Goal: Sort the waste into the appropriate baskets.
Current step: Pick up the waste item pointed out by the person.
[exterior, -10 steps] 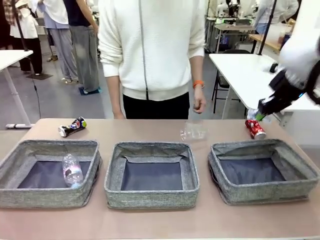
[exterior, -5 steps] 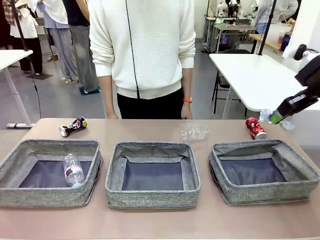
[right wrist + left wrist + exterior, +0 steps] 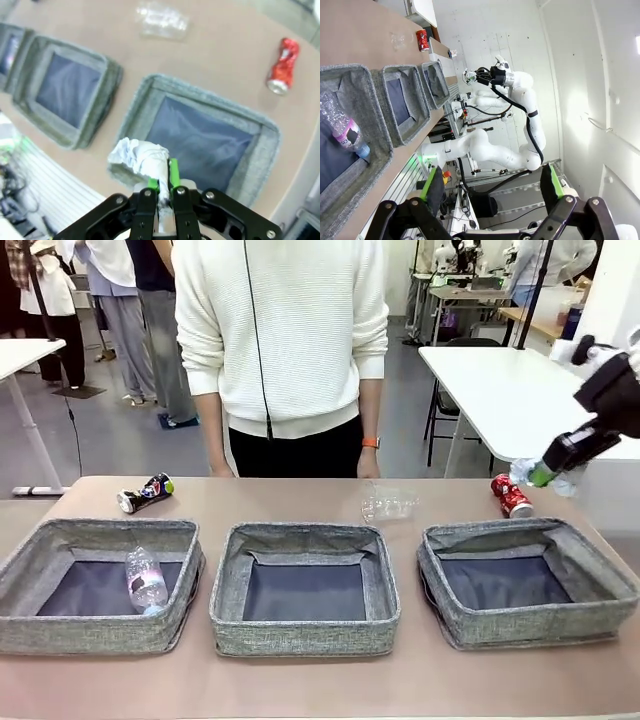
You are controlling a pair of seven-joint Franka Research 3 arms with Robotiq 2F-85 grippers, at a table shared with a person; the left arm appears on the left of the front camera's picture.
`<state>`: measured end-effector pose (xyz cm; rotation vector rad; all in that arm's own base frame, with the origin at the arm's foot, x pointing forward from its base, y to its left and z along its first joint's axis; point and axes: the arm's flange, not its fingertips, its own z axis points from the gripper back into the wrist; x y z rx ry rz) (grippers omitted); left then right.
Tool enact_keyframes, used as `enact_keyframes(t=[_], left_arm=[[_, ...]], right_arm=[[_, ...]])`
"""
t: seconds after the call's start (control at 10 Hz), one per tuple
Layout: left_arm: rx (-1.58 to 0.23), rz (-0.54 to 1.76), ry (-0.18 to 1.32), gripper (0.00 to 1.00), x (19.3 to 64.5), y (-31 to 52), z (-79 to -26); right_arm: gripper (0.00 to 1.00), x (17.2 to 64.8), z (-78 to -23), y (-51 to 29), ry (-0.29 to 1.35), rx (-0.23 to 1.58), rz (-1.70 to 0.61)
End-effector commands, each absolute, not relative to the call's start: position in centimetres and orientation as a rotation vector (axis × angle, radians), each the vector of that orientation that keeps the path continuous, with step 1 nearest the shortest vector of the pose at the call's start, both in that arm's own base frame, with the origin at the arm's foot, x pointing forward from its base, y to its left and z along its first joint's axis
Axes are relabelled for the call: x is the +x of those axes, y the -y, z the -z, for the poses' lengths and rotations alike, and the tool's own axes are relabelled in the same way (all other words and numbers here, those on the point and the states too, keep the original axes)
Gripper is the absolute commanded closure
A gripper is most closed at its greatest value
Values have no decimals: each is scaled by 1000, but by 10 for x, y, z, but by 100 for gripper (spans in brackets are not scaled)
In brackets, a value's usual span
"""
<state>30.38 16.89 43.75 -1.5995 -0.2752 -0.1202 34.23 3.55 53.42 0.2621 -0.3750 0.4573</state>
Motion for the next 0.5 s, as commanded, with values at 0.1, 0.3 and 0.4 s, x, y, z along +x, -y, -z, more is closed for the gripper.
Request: enact_keyframes(t=[0.1,0.3,0.4], left_arm=[[-1598,140,286,0,301,-167,-437],[-1598,140,286,0,301,-167,-437],[-1598,140,286,0,301,-167,-437]], right_arm=[[92,334,-608,-144,323,225,-461],[92,318,-639,-241,206,148,-457],[92,309,-649,-286,194,89,-431]])
